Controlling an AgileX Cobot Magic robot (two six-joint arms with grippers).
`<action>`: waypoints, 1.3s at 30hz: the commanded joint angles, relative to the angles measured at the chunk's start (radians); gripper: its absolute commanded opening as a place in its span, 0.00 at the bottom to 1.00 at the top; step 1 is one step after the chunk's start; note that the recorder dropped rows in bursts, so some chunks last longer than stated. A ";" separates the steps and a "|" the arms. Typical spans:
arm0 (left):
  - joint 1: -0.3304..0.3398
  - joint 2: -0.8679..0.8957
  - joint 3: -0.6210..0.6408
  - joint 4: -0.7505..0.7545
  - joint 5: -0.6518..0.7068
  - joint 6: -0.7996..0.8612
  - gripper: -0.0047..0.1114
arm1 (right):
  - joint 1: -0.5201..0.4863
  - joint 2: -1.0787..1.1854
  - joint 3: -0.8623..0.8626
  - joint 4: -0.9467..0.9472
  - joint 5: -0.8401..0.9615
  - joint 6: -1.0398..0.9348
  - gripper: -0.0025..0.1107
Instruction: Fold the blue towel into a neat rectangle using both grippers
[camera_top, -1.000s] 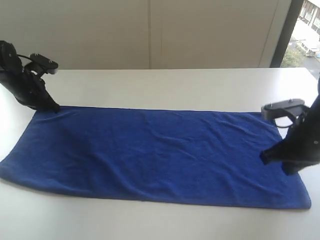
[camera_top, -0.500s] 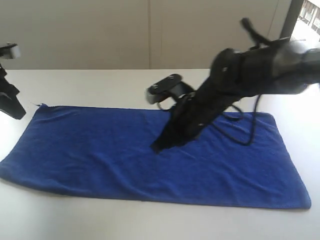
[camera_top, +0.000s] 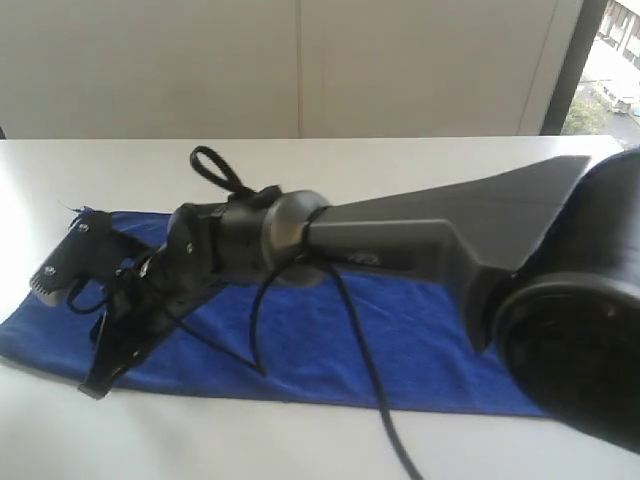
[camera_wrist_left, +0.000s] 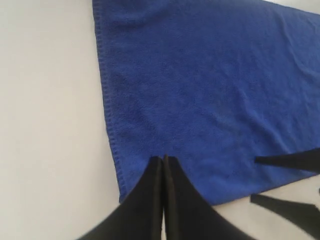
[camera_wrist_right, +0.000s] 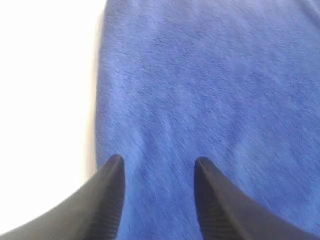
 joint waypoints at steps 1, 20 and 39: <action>0.002 -0.013 0.027 -0.081 -0.020 0.030 0.04 | 0.028 0.074 -0.060 0.013 -0.009 -0.014 0.41; 0.002 -0.013 0.027 -0.095 -0.016 0.043 0.04 | 0.078 0.114 -0.079 0.022 -0.001 -0.021 0.12; 0.002 -0.013 0.027 -0.134 -0.024 0.111 0.04 | 0.016 0.113 -0.081 0.033 -0.006 0.010 0.02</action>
